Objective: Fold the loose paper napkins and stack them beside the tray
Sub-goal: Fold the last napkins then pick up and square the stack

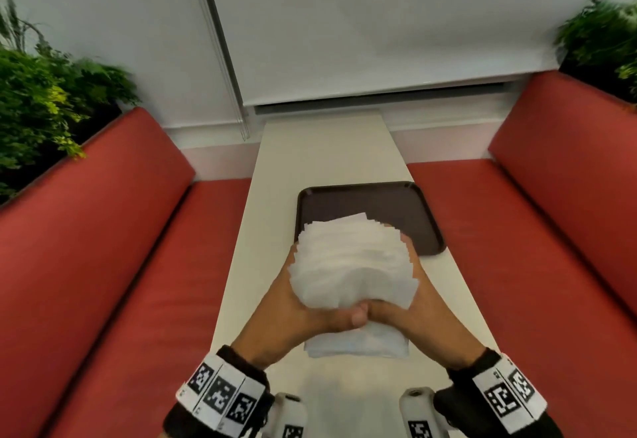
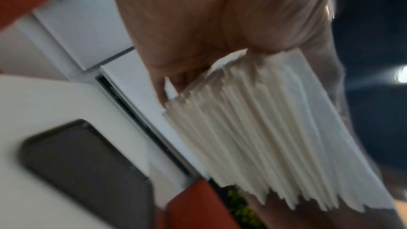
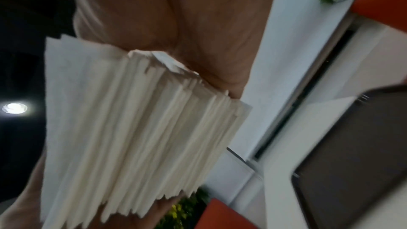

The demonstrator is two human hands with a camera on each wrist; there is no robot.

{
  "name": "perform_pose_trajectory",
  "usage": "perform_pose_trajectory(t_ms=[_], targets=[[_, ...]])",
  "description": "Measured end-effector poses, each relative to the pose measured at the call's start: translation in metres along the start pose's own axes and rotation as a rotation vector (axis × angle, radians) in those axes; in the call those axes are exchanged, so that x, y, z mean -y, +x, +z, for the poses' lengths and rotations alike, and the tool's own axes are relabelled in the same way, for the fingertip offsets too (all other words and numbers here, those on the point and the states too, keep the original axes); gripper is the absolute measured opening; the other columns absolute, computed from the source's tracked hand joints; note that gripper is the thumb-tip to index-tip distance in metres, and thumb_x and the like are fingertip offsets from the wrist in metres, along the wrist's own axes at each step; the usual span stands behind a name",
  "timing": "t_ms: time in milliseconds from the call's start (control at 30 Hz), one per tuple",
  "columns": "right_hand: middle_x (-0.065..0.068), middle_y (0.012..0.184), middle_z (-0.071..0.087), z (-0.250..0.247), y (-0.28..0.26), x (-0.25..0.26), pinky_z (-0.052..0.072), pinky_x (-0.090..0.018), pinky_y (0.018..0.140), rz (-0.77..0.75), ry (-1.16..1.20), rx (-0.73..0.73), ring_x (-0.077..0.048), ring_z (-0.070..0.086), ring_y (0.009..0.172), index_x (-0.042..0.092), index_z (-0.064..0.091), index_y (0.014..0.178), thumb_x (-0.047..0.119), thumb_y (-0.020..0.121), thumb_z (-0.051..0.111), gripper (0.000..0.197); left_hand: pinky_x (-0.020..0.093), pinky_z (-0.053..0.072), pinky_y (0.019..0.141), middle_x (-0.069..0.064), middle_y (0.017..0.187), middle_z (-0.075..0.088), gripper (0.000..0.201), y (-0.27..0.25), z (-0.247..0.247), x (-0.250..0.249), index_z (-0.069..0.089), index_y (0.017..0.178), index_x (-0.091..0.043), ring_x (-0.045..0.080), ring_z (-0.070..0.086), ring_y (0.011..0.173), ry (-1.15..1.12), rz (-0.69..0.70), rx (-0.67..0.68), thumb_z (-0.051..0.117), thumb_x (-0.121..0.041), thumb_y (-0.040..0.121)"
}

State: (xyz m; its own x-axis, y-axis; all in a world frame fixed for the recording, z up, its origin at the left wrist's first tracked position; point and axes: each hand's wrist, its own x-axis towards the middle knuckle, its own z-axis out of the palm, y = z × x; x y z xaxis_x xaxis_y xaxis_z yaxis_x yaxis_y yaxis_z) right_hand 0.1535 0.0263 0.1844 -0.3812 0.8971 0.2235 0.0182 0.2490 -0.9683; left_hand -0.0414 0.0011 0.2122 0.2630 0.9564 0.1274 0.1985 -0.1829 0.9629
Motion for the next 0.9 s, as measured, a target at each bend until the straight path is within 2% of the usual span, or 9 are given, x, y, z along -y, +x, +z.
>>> perform_pose_trajectory(t_ms=[133, 233, 300, 433, 500, 633, 733, 833, 900], targets=[[0.017, 0.134, 0.053, 0.001, -0.005, -0.049, 0.044, -0.013, 0.096, 0.100, -0.037, 0.079, -0.002, 0.054, 0.123, 0.026, 0.027, 0.146, 0.003, 0.070, 0.087, 0.099, 0.031, 0.054, 0.093, -0.020, 0.120, 0.063, 0.091, -0.012, -0.009, 0.069, 0.043, 0.130, -0.032, 0.007, 0.063, 0.112, 0.110, -0.120, -0.065, 0.095, -0.028, 0.056], [0.012, 0.129, 0.058, 0.009, -0.017, -0.088, 0.046, -0.015, 0.094, 0.204, -0.095, 0.153, -0.003, 0.059, 0.116, 0.033, 0.031, 0.144, 0.006, 0.068, 0.089, 0.098, 0.015, 0.050, 0.084, -0.029, 0.112, 0.062, 0.087, -0.023, -0.010, 0.114, 0.041, 0.123, -0.042, -0.004, 0.064, 0.102, 0.273, -0.206, -0.009, 0.095, -0.027, 0.056], [0.013, 0.132, 0.057, 0.016, -0.029, -0.112, 0.047, -0.025, 0.101, 0.261, -0.131, 0.187, -0.006, 0.058, 0.121, 0.035, 0.033, 0.144, 0.016, 0.067, 0.091, 0.098, 0.008, 0.046, 0.082, -0.033, 0.111, 0.061, 0.085, -0.033, -0.005, 0.140, 0.039, 0.119, -0.046, -0.012, 0.061, 0.102, 0.340, -0.252, 0.047, 0.095, -0.033, 0.057], [0.014, 0.134, 0.055, 0.029, -0.051, -0.152, 0.050, -0.039, 0.102, 0.355, -0.195, 0.217, -0.011, 0.057, 0.122, 0.039, 0.032, 0.145, 0.032, 0.064, 0.093, 0.102, 0.020, 0.054, 0.079, -0.020, 0.105, 0.065, 0.086, -0.049, 0.005, 0.183, 0.038, 0.124, -0.044, -0.004, 0.065, 0.094, 0.353, -0.343, 0.140, 0.093, -0.039, 0.058], [0.014, 0.135, 0.054, 0.034, -0.057, -0.165, 0.051, -0.041, 0.100, 0.383, -0.239, 0.228, -0.010, 0.057, 0.122, 0.043, 0.029, 0.146, 0.038, 0.063, 0.092, 0.105, 0.029, 0.056, 0.081, -0.016, 0.107, 0.065, 0.090, -0.053, 0.007, 0.199, 0.039, 0.129, -0.038, 0.002, 0.065, 0.095, 0.363, -0.380, 0.183, 0.092, -0.039, 0.057], [0.014, 0.133, 0.054, 0.042, -0.055, -0.172, 0.049, -0.033, 0.101, 0.393, -0.304, 0.193, 0.000, 0.056, 0.117, 0.049, 0.024, 0.146, 0.037, 0.064, 0.089, 0.106, 0.034, 0.056, 0.086, -0.013, 0.113, 0.064, 0.096, -0.051, 0.007, 0.213, 0.038, 0.133, -0.037, 0.005, 0.064, 0.101, 0.377, -0.408, 0.225, 0.092, -0.042, 0.054], [0.021, 0.120, 0.061, 0.044, -0.046, -0.166, 0.051, -0.031, 0.099, 0.403, -0.253, 0.094, 0.000, 0.061, 0.110, 0.052, 0.023, 0.145, 0.033, 0.061, 0.091, 0.109, 0.025, 0.056, 0.081, -0.015, 0.106, 0.067, 0.083, -0.043, 0.003, 0.200, 0.046, 0.124, -0.035, -0.001, 0.066, 0.095, 0.284, -0.415, 0.129, 0.090, -0.042, 0.054], [0.017, 0.119, 0.063, 0.033, -0.035, -0.152, 0.045, -0.029, 0.104, 0.416, -0.040, -0.106, -0.007, 0.060, 0.117, 0.051, 0.025, 0.145, 0.039, 0.058, 0.091, 0.110, 0.017, 0.052, 0.078, -0.013, 0.107, 0.070, 0.077, -0.027, -0.014, 0.177, 0.052, 0.117, -0.027, -0.002, 0.067, 0.099, 0.017, -0.466, -0.043, 0.088, -0.036, 0.049], [0.007, 0.124, 0.062, 0.030, -0.024, -0.135, 0.044, -0.037, 0.107, 0.454, 0.168, -0.129, -0.010, 0.059, 0.120, 0.051, 0.026, 0.144, 0.042, 0.058, 0.089, 0.107, 0.028, 0.056, 0.087, -0.005, 0.118, 0.069, 0.083, -0.014, -0.025, 0.158, 0.052, 0.124, -0.019, 0.009, 0.066, 0.110, -0.133, -0.483, -0.014, 0.088, -0.029, 0.049]])
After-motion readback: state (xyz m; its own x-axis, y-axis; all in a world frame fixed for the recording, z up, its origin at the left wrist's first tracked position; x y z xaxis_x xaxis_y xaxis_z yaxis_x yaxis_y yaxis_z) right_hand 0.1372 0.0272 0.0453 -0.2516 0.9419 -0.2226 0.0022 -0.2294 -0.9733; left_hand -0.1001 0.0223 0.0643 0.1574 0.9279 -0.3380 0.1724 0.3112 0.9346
